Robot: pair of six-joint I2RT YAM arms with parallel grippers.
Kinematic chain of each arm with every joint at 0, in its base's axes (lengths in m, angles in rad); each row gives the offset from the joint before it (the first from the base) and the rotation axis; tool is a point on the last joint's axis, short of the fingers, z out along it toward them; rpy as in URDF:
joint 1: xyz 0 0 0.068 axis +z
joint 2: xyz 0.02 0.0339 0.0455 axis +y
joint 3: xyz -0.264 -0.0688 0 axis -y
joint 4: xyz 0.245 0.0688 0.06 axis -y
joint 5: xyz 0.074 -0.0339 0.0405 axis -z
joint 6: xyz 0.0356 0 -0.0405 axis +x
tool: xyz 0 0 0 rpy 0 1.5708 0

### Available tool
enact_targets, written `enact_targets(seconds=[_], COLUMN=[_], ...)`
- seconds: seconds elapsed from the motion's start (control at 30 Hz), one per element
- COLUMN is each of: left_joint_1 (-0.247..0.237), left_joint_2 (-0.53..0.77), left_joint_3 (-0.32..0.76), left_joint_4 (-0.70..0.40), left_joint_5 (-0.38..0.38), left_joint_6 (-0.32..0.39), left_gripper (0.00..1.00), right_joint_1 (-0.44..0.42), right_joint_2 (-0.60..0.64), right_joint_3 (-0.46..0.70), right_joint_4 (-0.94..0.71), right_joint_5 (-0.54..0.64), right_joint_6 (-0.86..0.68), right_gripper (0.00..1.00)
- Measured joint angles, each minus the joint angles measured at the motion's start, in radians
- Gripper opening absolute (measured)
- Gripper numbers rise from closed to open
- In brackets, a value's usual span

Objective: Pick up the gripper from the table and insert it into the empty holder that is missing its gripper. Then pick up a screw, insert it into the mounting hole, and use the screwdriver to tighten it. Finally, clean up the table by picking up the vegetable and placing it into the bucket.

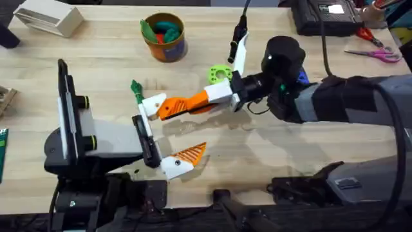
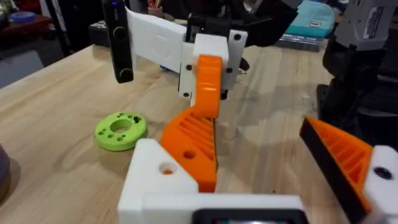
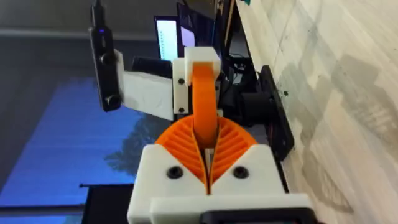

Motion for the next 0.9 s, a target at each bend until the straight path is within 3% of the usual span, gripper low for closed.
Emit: enact_targets(seconds=[0.9], left_joint_1=[0.007], left_joint_2=[0.0], left_joint_3=[0.0], left_joint_4=[0.001], left_joint_5=[-0.011], left_joint_6=[-0.021], left_gripper=[0.985], right_joint_1=[0.064], right_joint_2=[0.047], right_joint_3=[0.063], right_joint_4=[-0.005], right_joint_5=[0.082], right_joint_6=[0.056], right_gripper=[0.015])
